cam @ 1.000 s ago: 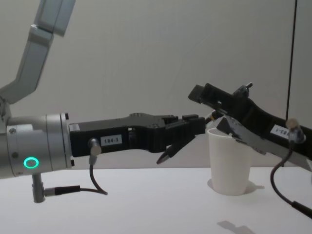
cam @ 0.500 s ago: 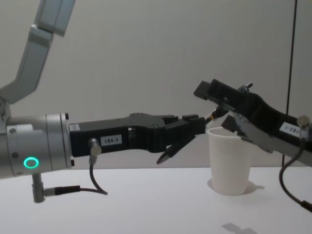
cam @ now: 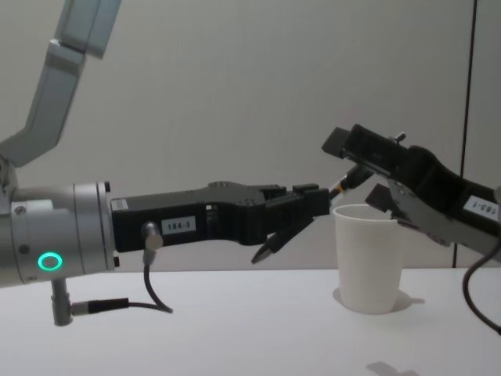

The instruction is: Place the pen into the pen holder.

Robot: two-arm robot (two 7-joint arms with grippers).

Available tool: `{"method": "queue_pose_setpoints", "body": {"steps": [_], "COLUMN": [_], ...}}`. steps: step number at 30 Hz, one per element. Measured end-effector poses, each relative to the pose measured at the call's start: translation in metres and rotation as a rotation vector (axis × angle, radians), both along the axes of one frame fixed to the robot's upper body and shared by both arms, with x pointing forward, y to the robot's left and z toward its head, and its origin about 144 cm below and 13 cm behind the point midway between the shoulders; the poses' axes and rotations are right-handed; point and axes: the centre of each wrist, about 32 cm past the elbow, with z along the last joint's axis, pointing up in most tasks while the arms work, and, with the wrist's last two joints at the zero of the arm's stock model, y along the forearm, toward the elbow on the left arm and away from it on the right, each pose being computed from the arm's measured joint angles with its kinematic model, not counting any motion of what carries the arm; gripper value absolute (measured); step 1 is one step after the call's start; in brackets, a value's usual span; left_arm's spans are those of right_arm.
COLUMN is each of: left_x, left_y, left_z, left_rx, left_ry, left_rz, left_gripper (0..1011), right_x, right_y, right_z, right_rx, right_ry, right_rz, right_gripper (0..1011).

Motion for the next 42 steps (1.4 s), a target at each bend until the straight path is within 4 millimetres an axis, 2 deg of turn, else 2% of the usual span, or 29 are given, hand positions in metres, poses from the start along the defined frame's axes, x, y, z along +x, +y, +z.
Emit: {"method": "queue_pose_setpoints", "body": {"steps": [8,11,17,18,20,22,23,30,33,34,37,42], "left_x": [0.0,0.0,0.0,0.0,0.0,0.0,0.0,0.0,0.0,0.0,0.0,0.0], "left_y": [0.0,0.0,0.0,0.0,0.0,0.0,0.0,0.0,0.0,0.0,0.0,0.0], "left_z": [0.0,0.0,0.0,0.0,0.0,0.0,0.0,0.0,0.0,0.0,-0.0001,-0.0001], "left_rx": [0.0,0.0,0.0,0.0,0.0,0.0,0.0,0.0,0.0,0.0,0.0,0.001], "left_ry": [0.0,0.0,0.0,0.0,0.0,0.0,0.0,0.0,0.0,0.0,0.0,0.0], "left_rz": [0.0,0.0,0.0,0.0,0.0,0.0,0.0,0.0,0.0,0.0,0.0,0.0], "left_gripper": [121,121,121,121,121,121,121,121,121,121,121,120], "right_x": [-0.0017,-0.002,-0.0025,-0.0026,-0.0027,-0.0028,-0.0028,-0.003,-0.003,-0.0031,-0.0032,-0.0033], "right_y": [-0.0011,-0.0013,-0.0016,-0.0017,-0.0017,-0.0018,-0.0018,-0.0019,-0.0019,-0.0019,-0.0018,-0.0019], "right_z": [0.0002,0.0002,0.0002,0.0003,0.0003,0.0003,0.0003,0.0004,0.0004,0.0004,0.0006,0.0006], "right_rx": [0.002,0.002,0.002,0.002,0.002,0.002,0.002,0.002,0.003,0.003,0.004,0.004], "right_ry": [-0.001,-0.001,-0.001,-0.001,-0.001,-0.001,-0.001,-0.002,-0.002,-0.002,-0.004,-0.004], "right_rz": [-0.001,-0.002,-0.002,-0.002,-0.002,-0.002,-0.002,-0.002,-0.002,-0.002,-0.001,0.0], "right_gripper": [1002,963,788,788,710,680,611,405,272,272,177,154]}}
